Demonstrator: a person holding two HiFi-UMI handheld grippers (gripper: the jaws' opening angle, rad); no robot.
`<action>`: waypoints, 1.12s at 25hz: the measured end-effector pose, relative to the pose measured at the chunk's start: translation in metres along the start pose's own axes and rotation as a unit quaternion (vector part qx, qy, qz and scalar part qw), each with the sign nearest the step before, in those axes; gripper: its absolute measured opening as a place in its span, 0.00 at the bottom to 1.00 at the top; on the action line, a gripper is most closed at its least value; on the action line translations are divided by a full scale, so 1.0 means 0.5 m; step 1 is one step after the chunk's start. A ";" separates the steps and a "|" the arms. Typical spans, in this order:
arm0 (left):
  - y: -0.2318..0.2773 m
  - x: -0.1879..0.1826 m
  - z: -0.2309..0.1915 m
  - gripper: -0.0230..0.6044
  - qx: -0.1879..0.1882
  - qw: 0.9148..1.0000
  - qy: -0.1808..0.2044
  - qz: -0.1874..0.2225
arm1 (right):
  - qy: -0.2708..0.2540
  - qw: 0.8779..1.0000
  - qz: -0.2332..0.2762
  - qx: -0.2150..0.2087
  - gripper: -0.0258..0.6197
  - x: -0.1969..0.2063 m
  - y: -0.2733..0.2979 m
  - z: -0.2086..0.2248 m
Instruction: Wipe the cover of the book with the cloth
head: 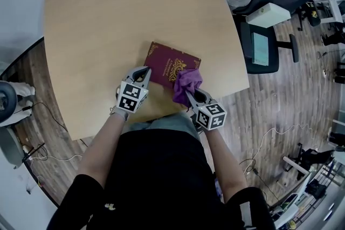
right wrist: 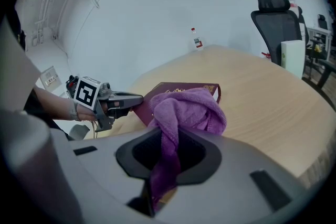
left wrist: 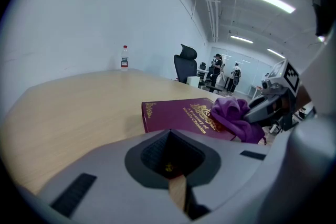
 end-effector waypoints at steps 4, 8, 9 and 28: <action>0.001 -0.001 0.000 0.07 0.003 1.000 0.002 0.001 | -0.006 1.000 -0.013 -0.020 0.15 0.001 0.001 -0.009; -0.002 -0.005 0.003 0.07 0.006 1.000 0.003 0.006 | -0.005 1.000 -0.016 -0.022 0.15 -0.001 0.006 -0.016; -0.002 -0.005 0.003 0.07 0.006 1.000 0.003 0.006 | -0.007 1.000 -0.019 -0.024 0.15 -0.003 0.009 -0.018; 0.000 -0.001 0.004 0.07 0.002 1.000 0.003 0.011 | 0.009 0.998 -0.064 -0.014 0.15 -0.070 0.071 -0.003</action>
Point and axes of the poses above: the fingertips, and each gripper's own axes: y forward along the fingers, z to its right, x out of its underside, the point moved 10 cm from there along -y, backward along the fingers, and after that the axes turned 11 degrees about -y, right-handed, at the moved point
